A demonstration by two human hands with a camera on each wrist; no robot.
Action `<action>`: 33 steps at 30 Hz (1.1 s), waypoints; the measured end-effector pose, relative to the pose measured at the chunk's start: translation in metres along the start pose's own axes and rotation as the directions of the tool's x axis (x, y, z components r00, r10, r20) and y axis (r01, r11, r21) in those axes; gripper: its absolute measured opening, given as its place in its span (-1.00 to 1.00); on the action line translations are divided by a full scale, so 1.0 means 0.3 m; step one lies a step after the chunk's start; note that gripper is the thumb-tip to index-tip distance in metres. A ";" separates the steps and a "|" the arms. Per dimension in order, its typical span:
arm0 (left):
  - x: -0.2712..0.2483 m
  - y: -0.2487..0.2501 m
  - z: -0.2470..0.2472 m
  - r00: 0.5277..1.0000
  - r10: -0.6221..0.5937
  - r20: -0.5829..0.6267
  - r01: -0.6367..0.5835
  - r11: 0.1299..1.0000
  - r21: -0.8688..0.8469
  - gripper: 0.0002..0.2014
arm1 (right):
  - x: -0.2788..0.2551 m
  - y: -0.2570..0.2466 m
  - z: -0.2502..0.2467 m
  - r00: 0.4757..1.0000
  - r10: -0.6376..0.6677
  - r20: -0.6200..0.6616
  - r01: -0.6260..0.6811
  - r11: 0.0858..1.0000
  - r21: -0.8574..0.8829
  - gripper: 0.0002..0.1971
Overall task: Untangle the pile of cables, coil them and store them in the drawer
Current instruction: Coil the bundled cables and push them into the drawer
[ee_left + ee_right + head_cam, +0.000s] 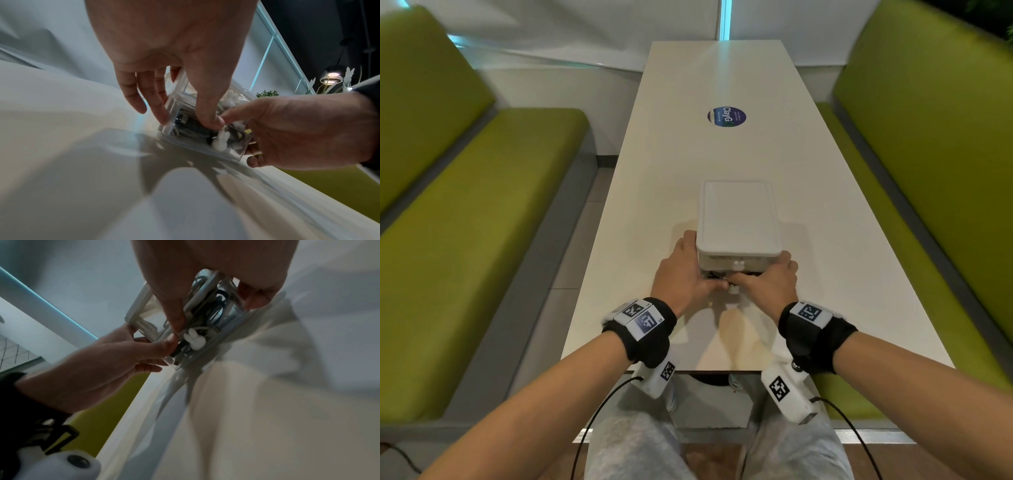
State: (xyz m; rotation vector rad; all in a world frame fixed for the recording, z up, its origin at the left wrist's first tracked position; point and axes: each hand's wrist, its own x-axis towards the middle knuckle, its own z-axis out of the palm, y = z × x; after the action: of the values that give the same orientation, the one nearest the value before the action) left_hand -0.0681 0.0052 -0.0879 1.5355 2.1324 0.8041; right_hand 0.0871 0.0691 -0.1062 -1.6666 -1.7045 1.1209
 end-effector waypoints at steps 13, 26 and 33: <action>-0.013 0.016 0.006 1.000 0.011 -0.008 -0.011 0.999 0.039 -0.21 | 0.000 -0.010 -0.019 0.999 0.050 0.021 -0.049 0.998 -0.035 -0.24; -0.011 0.019 0.010 1.000 0.007 -0.021 -0.007 1.000 -0.008 -0.28 | 0.008 0.018 -0.126 0.974 -0.079 0.211 0.083 0.996 -0.011 -0.32; -0.001 0.034 0.005 0.997 -0.064 0.041 0.066 0.997 -0.047 -0.31 | 0.009 0.024 -0.131 0.966 -0.111 0.233 0.111 0.994 0.009 -0.34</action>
State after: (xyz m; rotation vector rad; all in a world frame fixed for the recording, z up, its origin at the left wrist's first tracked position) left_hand -0.0598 0.0075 -0.0824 1.4386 2.1074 0.7913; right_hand 0.1230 0.0793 -0.0917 -1.4681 -1.9195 1.3014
